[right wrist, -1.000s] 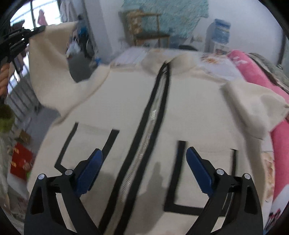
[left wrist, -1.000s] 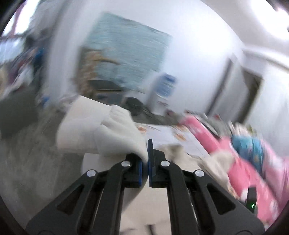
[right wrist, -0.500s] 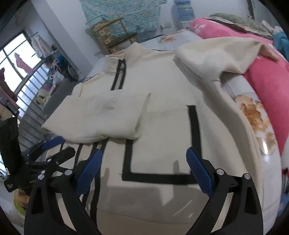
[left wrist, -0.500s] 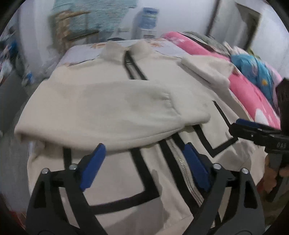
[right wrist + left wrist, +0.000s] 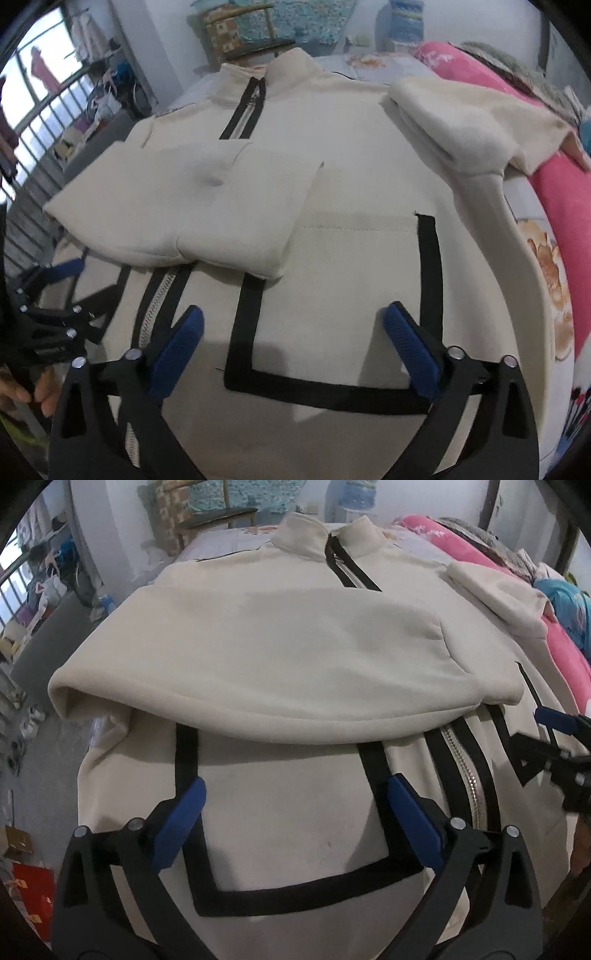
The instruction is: Fold large clothes
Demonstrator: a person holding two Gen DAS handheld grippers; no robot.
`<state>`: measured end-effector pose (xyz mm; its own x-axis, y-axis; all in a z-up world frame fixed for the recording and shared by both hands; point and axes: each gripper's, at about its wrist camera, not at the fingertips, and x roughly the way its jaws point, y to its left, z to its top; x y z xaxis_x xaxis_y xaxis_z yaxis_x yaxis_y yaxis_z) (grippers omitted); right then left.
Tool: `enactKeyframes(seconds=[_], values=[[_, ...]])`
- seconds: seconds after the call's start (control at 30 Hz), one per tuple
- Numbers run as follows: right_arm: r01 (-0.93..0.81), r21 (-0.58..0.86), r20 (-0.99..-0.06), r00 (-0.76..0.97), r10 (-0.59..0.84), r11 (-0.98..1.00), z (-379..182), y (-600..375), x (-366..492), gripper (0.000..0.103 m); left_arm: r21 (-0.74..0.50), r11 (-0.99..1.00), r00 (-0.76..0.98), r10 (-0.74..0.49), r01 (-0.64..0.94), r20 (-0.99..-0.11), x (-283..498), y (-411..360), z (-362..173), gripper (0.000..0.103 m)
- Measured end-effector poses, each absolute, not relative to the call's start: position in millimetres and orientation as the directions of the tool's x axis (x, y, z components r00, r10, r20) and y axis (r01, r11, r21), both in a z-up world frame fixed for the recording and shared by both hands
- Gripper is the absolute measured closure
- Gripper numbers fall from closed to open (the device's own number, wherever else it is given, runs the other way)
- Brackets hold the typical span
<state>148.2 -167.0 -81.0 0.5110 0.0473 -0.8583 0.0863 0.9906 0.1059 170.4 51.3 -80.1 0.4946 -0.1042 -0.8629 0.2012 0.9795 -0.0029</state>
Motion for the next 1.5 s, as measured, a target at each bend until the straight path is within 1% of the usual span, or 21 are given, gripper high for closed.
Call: enactKeyframes(seconds=[0.07,0.17,0.5,0.73,0.8,0.87,0.93,0.97,1.03,1.13,1.2,1.23,1.27,1.3,1.37,1.4,1.43,1.47,1.5], values=[[0.064,0.050,-0.861,0.509,0.010,0.997,-84.1,-160.8,150.2,0.006,0.003,0.980,0.497,-0.099,0.200,-0.862,166.9,53.6,-79.0,0.007],[0.057,0.014,-0.857,0.515,-0.018,0.998,-86.3,-157.2,150.4,0.006,0.008,0.980,0.494,-0.093,0.199,-0.865,173.7,45.3,-78.7,0.007],[0.077,0.005,-0.857,0.515,-0.035,0.997,-85.2,-157.1,153.8,0.006,0.009,0.980,0.478,-0.089,0.199,-0.874,178.7,37.9,-80.6,0.007],[0.070,0.006,-0.857,0.514,-0.031,0.998,-85.3,-158.3,154.1,0.006,0.010,0.977,0.499,-0.101,0.215,-0.860,174.6,36.1,-82.4,0.007],[0.062,0.035,-0.870,0.492,0.000,0.997,-82.6,-162.7,156.0,0.006,0.009,0.974,0.500,-0.107,0.225,-0.859,174.8,35.5,-82.5,0.007],[0.082,0.093,-0.881,0.470,0.044,0.992,-75.0,-173.4,155.6,0.006,0.004,0.972,0.499,-0.117,0.234,-0.859,175.1,36.2,-82.1,0.007],[0.099,0.130,-0.864,0.499,0.064,0.987,-59.1,-183.1,149.0,0.006,-0.017,0.971,0.499,-0.138,0.240,-0.855,174.6,39.6,-79.5,0.007],[0.098,0.138,-0.856,0.512,0.069,0.986,-52.2,-185.6,145.9,0.006,-0.038,0.971,0.518,-0.158,0.235,-0.841,172.4,44.3,-75.0,0.007],[0.081,0.184,-0.833,0.542,0.112,0.980,-35.0,-193.5,141.3,0.006,-0.039,0.976,0.559,-0.156,0.214,-0.815,169.5,52.0,-68.0,0.007],[0.051,0.338,-0.803,0.537,0.260,0.940,-23.5,-204.1,148.8,0.007,-0.041,0.985,0.603,-0.136,0.169,-0.786,167.1,68.8,-61.1,0.008],[0.042,0.363,-0.808,0.512,0.292,0.931,-24.0,-202.6,162.7,0.013,-0.042,0.989,0.612,-0.119,0.138,-0.782,167.2,79.8,-61.3,0.009],[0.036,0.368,-0.808,0.506,0.300,0.929,-25.4,-200.4,167.8,0.015,-0.039,0.991,0.616,-0.109,0.125,-0.780,167.2,84.9,-62.2,0.012],[0.034,0.387,-0.808,0.495,0.320,0.922,-29.5,-199.1,178.0,0.020,-0.040,0.994,0.616,-0.098,0.106,-0.781,167.3,91.3,-63.9,0.020],[0.040,0.402,-0.808,0.486,0.334,0.915,-33.0,-198.1,184.4,0.023,-0.051,0.994,0.613,-0.097,0.093,-0.784,167.8,96.1,-65.3,0.024],[0.060,0.442,-0.808,0.460,0.368,0.895,-45.8,-198.2,203.9,0.033,-0.087,0.994,0.604,-0.105,0.059,-0.790,170.0,108.6,-68.2,0.033],[0.079,0.438,-0.817,0.449,0.361,0.895,-52.6,-197.9,210.1,0.039,-0.109,0.994,0.603,-0.105,0.030,-0.791,170.6,116.6,-70.0,0.037],[0.092,0.424,-0.830,0.437,0.346,0.901,-58.2,-197.1,215.7,0.041,-0.127,0.992,0.601,-0.109,0.012,-0.792,171.4,123.1,-71.8,0.040],[0.097,0.398,-0.847,0.422,0.324,0.912,-64.0,-193.8,221.4,0.046,-0.155,0.988,0.601,-0.119,-0.009,-0.790,172.0,131.0,-74.0,0.044],[0.097,0.364,-0.863,0.409,0.296,0.926,-70.0,-190.8,224.1,0.053,-0.170,0.985,0.606,-0.125,-0.018,-0.786,171.5,135.9,-75.0,0.046]])
